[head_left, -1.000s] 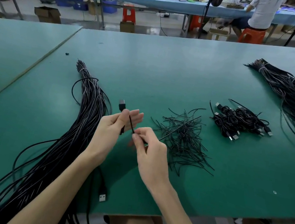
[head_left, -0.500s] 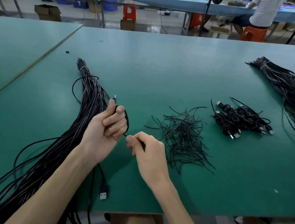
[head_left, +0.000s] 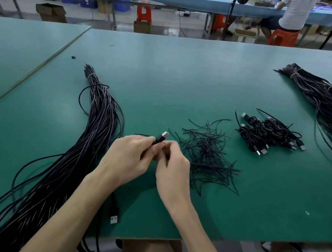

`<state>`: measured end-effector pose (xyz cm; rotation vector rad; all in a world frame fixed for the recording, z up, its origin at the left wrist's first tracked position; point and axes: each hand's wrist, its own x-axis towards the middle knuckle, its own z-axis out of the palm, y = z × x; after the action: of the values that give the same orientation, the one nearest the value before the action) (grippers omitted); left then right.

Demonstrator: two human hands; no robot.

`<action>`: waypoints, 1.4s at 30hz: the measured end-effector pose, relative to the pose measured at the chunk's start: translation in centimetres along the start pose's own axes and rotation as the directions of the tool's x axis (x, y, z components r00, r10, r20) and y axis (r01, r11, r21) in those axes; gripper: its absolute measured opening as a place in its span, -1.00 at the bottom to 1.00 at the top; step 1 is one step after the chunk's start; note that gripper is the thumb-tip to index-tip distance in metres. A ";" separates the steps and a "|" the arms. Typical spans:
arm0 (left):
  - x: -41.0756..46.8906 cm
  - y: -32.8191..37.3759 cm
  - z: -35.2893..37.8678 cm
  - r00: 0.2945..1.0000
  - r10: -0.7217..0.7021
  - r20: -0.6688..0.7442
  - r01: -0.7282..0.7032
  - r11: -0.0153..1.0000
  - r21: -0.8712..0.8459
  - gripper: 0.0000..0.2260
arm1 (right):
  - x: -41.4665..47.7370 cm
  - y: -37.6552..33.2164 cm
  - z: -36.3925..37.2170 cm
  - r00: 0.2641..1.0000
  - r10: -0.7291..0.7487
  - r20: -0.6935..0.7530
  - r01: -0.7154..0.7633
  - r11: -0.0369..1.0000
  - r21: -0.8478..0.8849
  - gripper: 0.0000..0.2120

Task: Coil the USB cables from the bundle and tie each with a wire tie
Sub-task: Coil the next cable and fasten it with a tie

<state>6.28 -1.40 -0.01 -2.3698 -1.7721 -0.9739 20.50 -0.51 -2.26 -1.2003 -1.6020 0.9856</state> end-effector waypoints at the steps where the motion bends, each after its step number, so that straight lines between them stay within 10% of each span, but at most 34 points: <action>1: 0.1 -0.3 0.0 1.000 -0.023 -0.016 0.023 1.000 -0.008 -0.63 | 0.0 0.0 -0.1 0.999 -0.007 -0.045 0.009 0.999 0.035 -0.90; 11: 0.3 0.0 0.9 0.960 -0.279 0.024 0.264 0.870 -0.416 -0.77 | -0.5 -0.5 -0.5 0.975 -0.202 -0.098 0.212 0.970 0.115 -0.86; 17: 0.6 -0.1 0.2 0.891 -0.409 0.197 0.295 0.191 -0.936 -0.57 | -0.6 -0.7 0.0 0.976 -0.216 -0.004 0.216 0.975 0.059 -0.94; 26: 1.3 -0.8 -1.9 0.808 -0.444 0.388 0.160 -0.468 -0.869 -0.61 | -0.5 -0.3 0.2 0.976 -0.150 0.159 0.161 0.985 -0.056 -0.76; 29: 1.0 -0.8 -2.1 0.789 -0.500 0.358 0.226 -0.306 -0.925 -0.57 | -0.4 -0.1 0.1 0.986 -0.095 0.140 0.108 0.990 -0.089 -0.75; 35: 0.3 -0.2 -0.2 0.939 -0.333 -0.090 0.186 0.709 -0.680 -0.54 | -0.2 -0.1 0.1 0.999 -0.025 0.043 0.033 0.982 -0.186 -0.72; 42: -0.1 -0.4 0.9 0.999 -0.042 0.009 0.043 0.970 -0.239 -0.68 | 0.0 -0.2 -0.5 0.999 0.020 -0.050 -0.018 0.999 0.048 -0.75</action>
<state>6.37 -1.01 -0.90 -2.4779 -1.8073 -1.2557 20.98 -0.51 -1.96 -1.2011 -1.5223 0.9921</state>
